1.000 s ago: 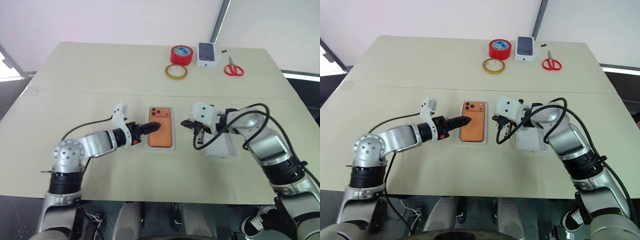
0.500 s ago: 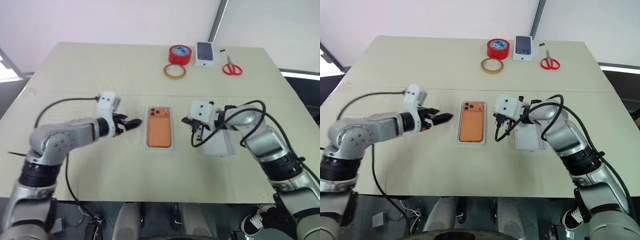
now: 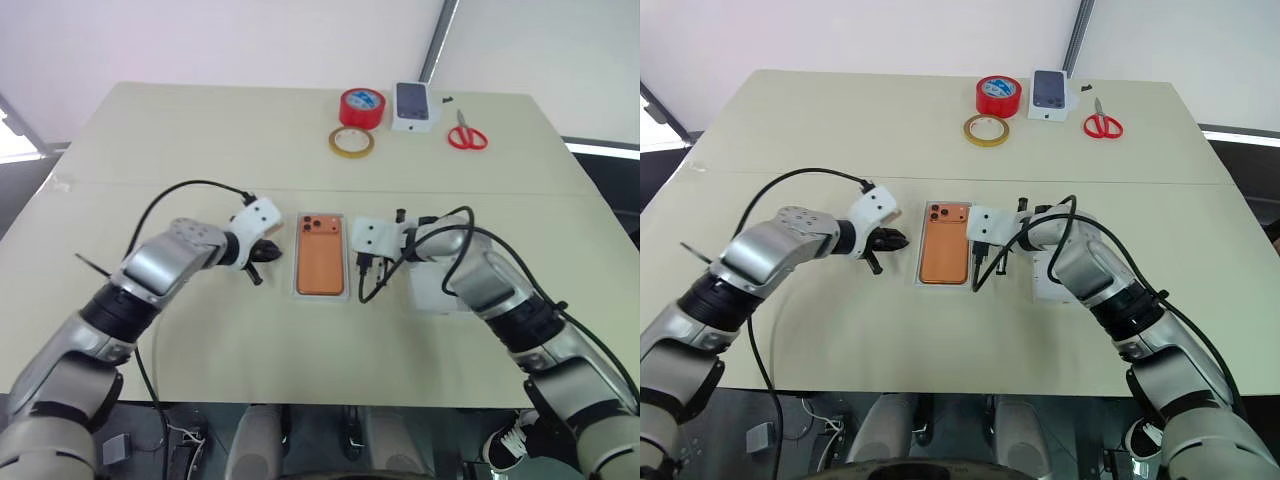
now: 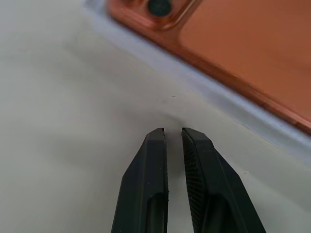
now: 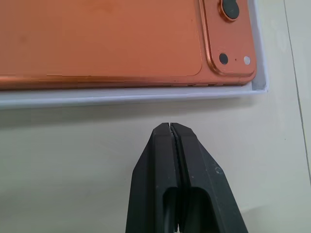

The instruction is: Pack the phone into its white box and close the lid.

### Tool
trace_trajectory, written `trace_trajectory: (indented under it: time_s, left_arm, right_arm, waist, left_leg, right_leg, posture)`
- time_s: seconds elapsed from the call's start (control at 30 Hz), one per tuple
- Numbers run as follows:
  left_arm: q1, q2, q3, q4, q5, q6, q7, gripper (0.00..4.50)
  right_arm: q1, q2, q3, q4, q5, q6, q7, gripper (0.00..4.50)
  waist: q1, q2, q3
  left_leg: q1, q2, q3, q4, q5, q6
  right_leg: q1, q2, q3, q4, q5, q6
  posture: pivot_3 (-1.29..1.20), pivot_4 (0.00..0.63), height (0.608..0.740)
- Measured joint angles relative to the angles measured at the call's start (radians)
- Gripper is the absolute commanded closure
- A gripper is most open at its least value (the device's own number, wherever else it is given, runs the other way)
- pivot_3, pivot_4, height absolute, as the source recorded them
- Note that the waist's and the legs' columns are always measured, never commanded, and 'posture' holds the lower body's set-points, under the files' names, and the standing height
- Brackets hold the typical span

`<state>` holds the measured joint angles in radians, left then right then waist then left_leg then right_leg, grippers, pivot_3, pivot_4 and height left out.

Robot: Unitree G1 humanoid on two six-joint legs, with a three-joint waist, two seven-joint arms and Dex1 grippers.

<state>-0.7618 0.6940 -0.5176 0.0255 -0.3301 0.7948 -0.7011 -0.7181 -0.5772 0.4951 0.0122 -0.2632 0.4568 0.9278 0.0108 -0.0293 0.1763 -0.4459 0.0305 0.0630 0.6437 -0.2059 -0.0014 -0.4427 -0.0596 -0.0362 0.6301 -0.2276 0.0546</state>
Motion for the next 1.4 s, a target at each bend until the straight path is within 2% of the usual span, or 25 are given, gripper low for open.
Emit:
trace_trajectory:
  time_s: [0.27,0.43,0.63,0.83,1.0,1.4]
  left_arm:
    - [-0.006,-0.089,0.002,-0.019,0.091,0.035,-0.051,3.88]
    - [-0.011,-0.227,-0.018,-0.033,0.139,0.086,-0.047,3.88]
    - [-0.024,-0.379,-0.032,0.014,0.195,0.099,-0.028,3.88]
    - [-0.048,-0.495,-0.045,0.083,0.232,0.094,-0.026,3.88]
    - [-0.051,-0.523,-0.056,0.09,0.234,0.094,-0.042,3.88]
    - [-0.046,-0.511,-0.049,0.079,0.232,0.093,-0.061,3.88]
  right_arm:
    - [0.011,-0.024,-0.007,-0.025,-0.017,0.018,0.027,4.5]
    - [0.105,-0.138,-0.061,-0.128,-0.02,0.065,0.069,4.5]
    - [0.229,-0.257,-0.132,-0.25,-0.02,0.122,0.104,4.5]
    - [0.313,-0.326,-0.198,-0.294,-0.02,0.162,0.11,4.5]
    - [0.331,-0.345,-0.216,-0.295,-0.024,0.175,0.107,4.5]
    - [0.337,-0.382,-0.254,-0.3,0.012,0.155,0.125,4.5]
  waist:
    - [0.007,0.0,0.0]
    - [0.032,0.0,0.0]
    - [0.036,0.001,0.0]
    - [0.031,0.001,-0.001]
    - [0.029,0.001,-0.001]
    - [0.027,0.001,0.0]
  left_leg:
    - [0.0,-0.001,-0.001,0.003,-0.001,0.002]
    - [0.0,-0.005,-0.001,0.006,-0.003,0.006]
    - [0.001,-0.008,-0.003,0.008,-0.005,0.008]
    - [0.002,-0.008,-0.004,0.008,-0.005,0.009]
    - [0.002,-0.008,-0.004,0.008,-0.005,0.009]
    - [0.002,-0.008,-0.004,0.008,-0.005,0.009]
  right_leg:
    - [0.003,0.0,0.0,0.0,-0.001,0.002]
    - [0.005,-0.003,0.0,0.0,-0.003,0.005]
    - [0.009,-0.005,0.0,-0.001,-0.004,0.007]
    - [0.009,-0.006,0.0,-0.001,-0.004,0.007]
    - [0.009,-0.006,0.0,0.0,-0.004,0.007]
    - [0.009,-0.005,0.0,0.0,-0.004,0.007]
  posture:
    - [0.0,0.15,0.74]
    - [0.0,0.15,0.74]
    - [0.0,0.15,0.74]
    - [0.0,0.15,0.74]
    - [0.0,0.15,0.74]
    - [0.0,0.15,0.74]
